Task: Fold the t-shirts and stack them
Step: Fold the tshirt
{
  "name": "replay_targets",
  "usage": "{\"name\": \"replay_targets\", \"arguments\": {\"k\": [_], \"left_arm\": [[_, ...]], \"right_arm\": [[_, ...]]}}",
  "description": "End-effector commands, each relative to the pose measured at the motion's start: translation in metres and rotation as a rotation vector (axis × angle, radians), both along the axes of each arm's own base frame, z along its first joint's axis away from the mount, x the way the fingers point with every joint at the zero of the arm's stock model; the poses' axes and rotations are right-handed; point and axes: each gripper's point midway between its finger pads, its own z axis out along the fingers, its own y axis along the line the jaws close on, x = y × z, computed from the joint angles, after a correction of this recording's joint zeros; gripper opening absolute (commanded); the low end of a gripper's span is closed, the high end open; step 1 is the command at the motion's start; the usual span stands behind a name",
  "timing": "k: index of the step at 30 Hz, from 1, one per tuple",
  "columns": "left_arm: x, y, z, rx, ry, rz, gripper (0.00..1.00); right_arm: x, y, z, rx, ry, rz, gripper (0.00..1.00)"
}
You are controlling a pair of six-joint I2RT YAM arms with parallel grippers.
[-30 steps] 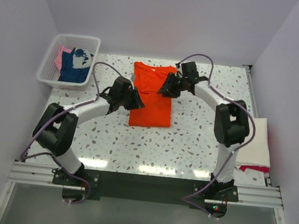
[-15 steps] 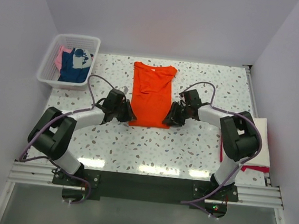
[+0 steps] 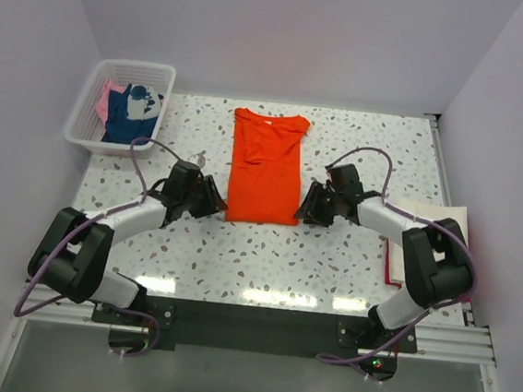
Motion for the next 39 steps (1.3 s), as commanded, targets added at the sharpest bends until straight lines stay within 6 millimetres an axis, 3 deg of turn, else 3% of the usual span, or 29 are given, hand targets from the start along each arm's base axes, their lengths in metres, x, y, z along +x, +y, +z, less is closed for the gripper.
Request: {"name": "replay_targets", "arguments": {"k": [1, 5, 11, 19, 22, 25, 27, 31, 33, 38, 39], "left_arm": [[-0.008, 0.001, 0.0, -0.023, 0.003, -0.006, 0.47], [-0.013, -0.009, -0.014, -0.083, 0.038, -0.023, 0.55], [-0.014, -0.013, -0.027, -0.111, 0.067, -0.013, 0.57], [-0.01, -0.014, -0.041, -0.078, 0.087, 0.0, 0.49], [-0.01, -0.016, -0.045, -0.068, 0.099, 0.0, 0.42], [-0.009, -0.016, -0.046, -0.065, 0.1, 0.0, 0.32], [-0.008, -0.017, -0.042, -0.072, 0.092, -0.001, 0.24], [-0.005, -0.022, -0.026, -0.087, 0.058, -0.027, 0.0], [-0.01, -0.02, -0.022, -0.078, 0.064, -0.034, 0.0], [-0.032, -0.015, 0.0, -0.086, 0.033, -0.053, 0.0], [-0.049, -0.011, -0.008, -0.072, 0.076, -0.062, 0.0]], "right_arm": [[0.0, -0.011, 0.003, -0.034, -0.038, -0.047, 0.45], [-0.004, -0.004, -0.005, 0.013, -0.009, -0.055, 0.48], [-0.003, 0.0, -0.019, 0.042, 0.028, -0.096, 0.49], [0.007, 0.004, -0.033, 0.044, 0.039, -0.136, 0.49], [0.011, 0.009, -0.036, 0.054, 0.038, -0.138, 0.46], [0.011, 0.011, -0.039, 0.05, 0.042, -0.134, 0.38], [0.01, 0.012, -0.039, 0.053, 0.042, -0.133, 0.28], [0.008, 0.012, -0.031, 0.061, 0.028, -0.118, 0.08], [0.004, 0.011, -0.022, 0.062, 0.006, -0.098, 0.0], [-0.026, 0.004, -0.011, 0.063, 0.031, -0.049, 0.0], [-0.033, 0.004, -0.009, 0.075, 0.039, -0.04, 0.0]]}}
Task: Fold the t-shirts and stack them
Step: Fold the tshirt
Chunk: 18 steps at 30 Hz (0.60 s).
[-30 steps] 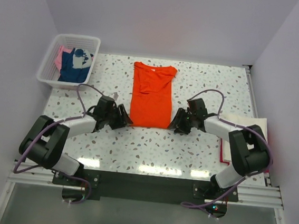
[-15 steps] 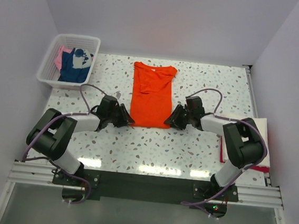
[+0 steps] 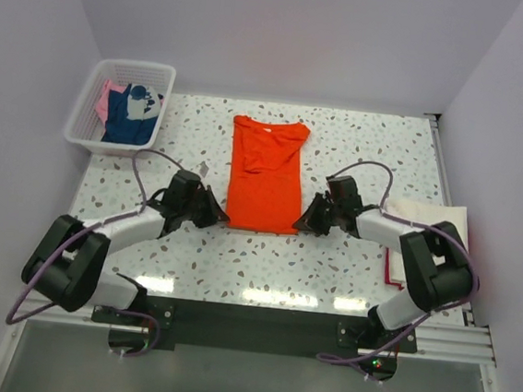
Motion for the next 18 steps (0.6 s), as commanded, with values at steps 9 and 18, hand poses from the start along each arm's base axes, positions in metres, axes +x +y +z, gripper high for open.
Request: {"name": "replay_targets", "arguments": {"k": [9, 18], "left_arm": [[-0.105, 0.021, 0.003, -0.034, 0.042, -0.042, 0.0], [-0.128, 0.017, 0.005, -0.059, 0.078, -0.089, 0.18]], "right_arm": [[-0.111, -0.038, 0.034, -0.019, -0.011, 0.043, 0.0], [-0.152, -0.049, 0.021, -0.018, 0.012, 0.034, 0.19]]}}
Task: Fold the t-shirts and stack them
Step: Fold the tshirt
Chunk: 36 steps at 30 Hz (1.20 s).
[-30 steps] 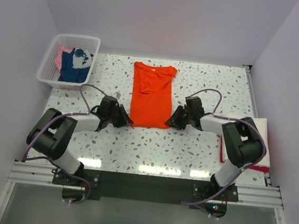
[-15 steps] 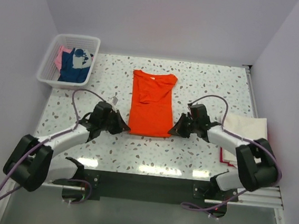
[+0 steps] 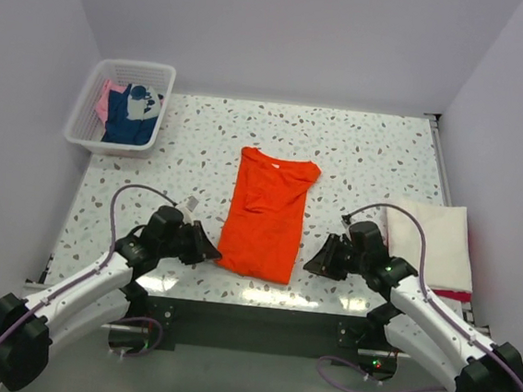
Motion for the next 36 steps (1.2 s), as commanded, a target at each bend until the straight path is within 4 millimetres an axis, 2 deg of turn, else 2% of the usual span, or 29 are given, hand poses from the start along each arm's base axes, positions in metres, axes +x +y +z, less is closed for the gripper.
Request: {"name": "replay_targets", "arguments": {"k": [1, 2, 3, 4, 5, 6, 7, 8, 9, 10, 11, 12, 13, 14, 15, 16, 17, 18, 19, 20, 21, 22, 23, 25, 27, 32, 36], "left_arm": [[-0.014, 0.014, -0.021, 0.074, 0.091, 0.021, 0.23], [-0.014, 0.013, -0.018, 0.068, 0.09, 0.013, 0.29], [-0.014, 0.013, -0.017, 0.07, 0.085, 0.002, 0.39], [-0.016, 0.013, -0.016, 0.077, 0.091, -0.008, 0.43], [-0.013, 0.011, -0.006, 0.073, 0.072, -0.015, 0.45], [-0.01, 0.013, -0.002, 0.087, 0.052, -0.02, 0.46], [-0.01, 0.014, 0.002, 0.099, 0.049, -0.025, 0.46], [0.0, 0.011, 0.018, 0.101, -0.002, -0.029, 0.46], [0.004, 0.011, 0.024, 0.113, -0.014, -0.031, 0.46], [0.009, 0.01, 0.03, 0.121, -0.027, -0.032, 0.46], [0.018, 0.005, 0.043, 0.11, -0.065, -0.039, 0.45], [0.022, 0.001, 0.043, 0.111, -0.062, -0.055, 0.43], [0.032, -0.007, 0.05, 0.083, -0.095, -0.062, 0.42], [0.034, -0.017, 0.055, 0.048, -0.1, -0.092, 0.39], [0.038, -0.024, 0.048, 0.049, -0.083, -0.109, 0.38], [0.048, -0.032, 0.052, 0.033, -0.11, -0.108, 0.36], [0.05, -0.042, 0.055, 0.017, -0.116, -0.126, 0.34], [0.053, -0.05, 0.045, 0.022, -0.091, -0.14, 0.34], [0.06, -0.061, 0.049, 0.0, -0.119, -0.146, 0.34], [0.067, -0.07, 0.055, -0.012, -0.134, -0.152, 0.34], [0.064, -0.083, 0.046, -0.009, -0.112, -0.183, 0.32], [0.064, -0.09, 0.044, -0.005, -0.101, -0.2, 0.31], [0.068, -0.106, 0.047, -0.012, -0.123, -0.224, 0.31], [0.073, -0.119, 0.048, -0.014, -0.135, -0.24, 0.31], [0.073, -0.127, 0.037, -0.002, -0.115, -0.254, 0.3], [0.073, -0.143, 0.022, 0.012, -0.092, -0.294, 0.3], [0.07, -0.155, 0.016, 0.022, -0.089, -0.324, 0.3]], "right_arm": [[-0.013, -0.021, -0.026, -0.113, 0.079, -0.047, 0.31], [-0.013, -0.025, -0.028, -0.135, 0.084, -0.056, 0.36], [-0.011, -0.027, -0.027, -0.15, 0.08, -0.06, 0.42], [-0.005, -0.026, -0.017, -0.158, 0.047, -0.053, 0.48], [-0.003, -0.031, -0.014, -0.187, 0.047, -0.062, 0.49], [0.006, -0.038, -0.009, -0.231, 0.013, -0.091, 0.5], [0.02, -0.034, 0.011, -0.23, -0.047, -0.094, 0.49], [0.032, -0.036, 0.021, -0.25, -0.086, -0.115, 0.49], [0.048, -0.042, 0.03, -0.291, -0.133, -0.152, 0.48], [0.069, -0.038, 0.048, -0.321, -0.179, -0.151, 0.47], [0.085, -0.038, 0.057, -0.348, -0.208, -0.164, 0.47], [0.102, -0.036, 0.066, -0.368, -0.237, -0.174, 0.46], [0.13, -0.035, 0.088, -0.387, -0.292, -0.193, 0.42], [0.15, -0.03, 0.074, -0.423, -0.257, -0.178, 0.41], [0.168, -0.029, 0.071, -0.444, -0.25, -0.179, 0.38], [0.194, -0.021, 0.094, -0.444, -0.308, -0.18, 0.36], [0.212, -0.017, 0.066, -0.499, -0.251, -0.159, 0.35], [0.225, -0.012, 0.065, -0.507, -0.252, -0.148, 0.33], [0.248, -0.003, 0.084, -0.496, -0.304, -0.146, 0.33], [0.258, -0.001, 0.054, -0.551, -0.244, -0.127, 0.33], [0.276, 0.005, 0.068, -0.552, -0.275, -0.128, 0.32], [0.282, 0.004, 0.06, -0.583, -0.257, -0.127, 0.31], [0.288, -0.001, 0.049, -0.637, -0.224, -0.127, 0.31], [0.292, -0.005, 0.041, -0.677, -0.212, -0.128, 0.31], [0.295, -0.008, 0.036, -0.705, -0.208, -0.132, 0.32], [0.297, -0.015, 0.031, -0.746, -0.203, -0.147, 0.36], [0.302, -0.008, 0.021, -0.734, -0.198, -0.13, 0.36]]}}
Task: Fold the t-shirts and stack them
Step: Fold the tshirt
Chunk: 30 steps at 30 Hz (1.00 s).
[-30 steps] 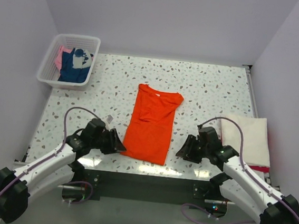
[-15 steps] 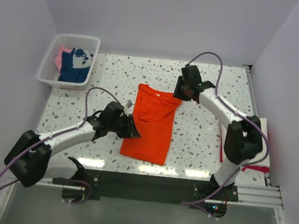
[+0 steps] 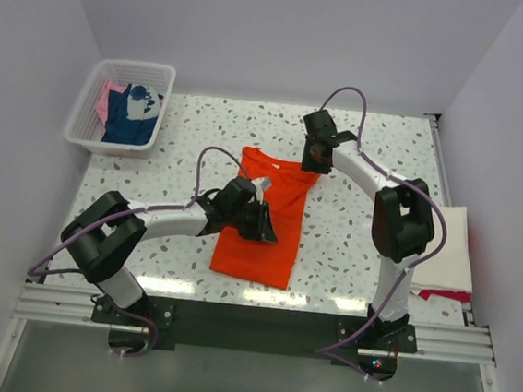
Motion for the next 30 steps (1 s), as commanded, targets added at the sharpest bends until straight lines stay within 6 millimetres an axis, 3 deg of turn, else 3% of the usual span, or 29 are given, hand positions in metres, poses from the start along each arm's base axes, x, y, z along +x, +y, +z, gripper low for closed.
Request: {"name": "replay_targets", "arguments": {"k": [1, 11, 15, 20, 30], "left_arm": [[0.009, -0.027, 0.02, -0.064, -0.064, -0.037, 0.3], [0.0, -0.034, -0.012, 0.001, -0.028, -0.074, 0.29], [0.0, -0.033, -0.021, 0.026, -0.024, -0.075, 0.29], [-0.002, -0.028, -0.034, 0.068, -0.013, -0.08, 0.27], [-0.008, -0.022, -0.052, 0.135, 0.01, -0.105, 0.25]], "right_arm": [[0.015, 0.003, 0.002, -0.029, -0.029, 0.005, 0.36], [0.018, 0.005, -0.02, -0.067, 0.018, -0.006, 0.41], [0.02, 0.009, -0.025, -0.058, 0.023, -0.004, 0.32], [0.028, 0.017, -0.017, -0.038, -0.004, 0.002, 0.07], [0.049, 0.034, 0.029, -0.108, -0.118, 0.059, 0.04]]}}
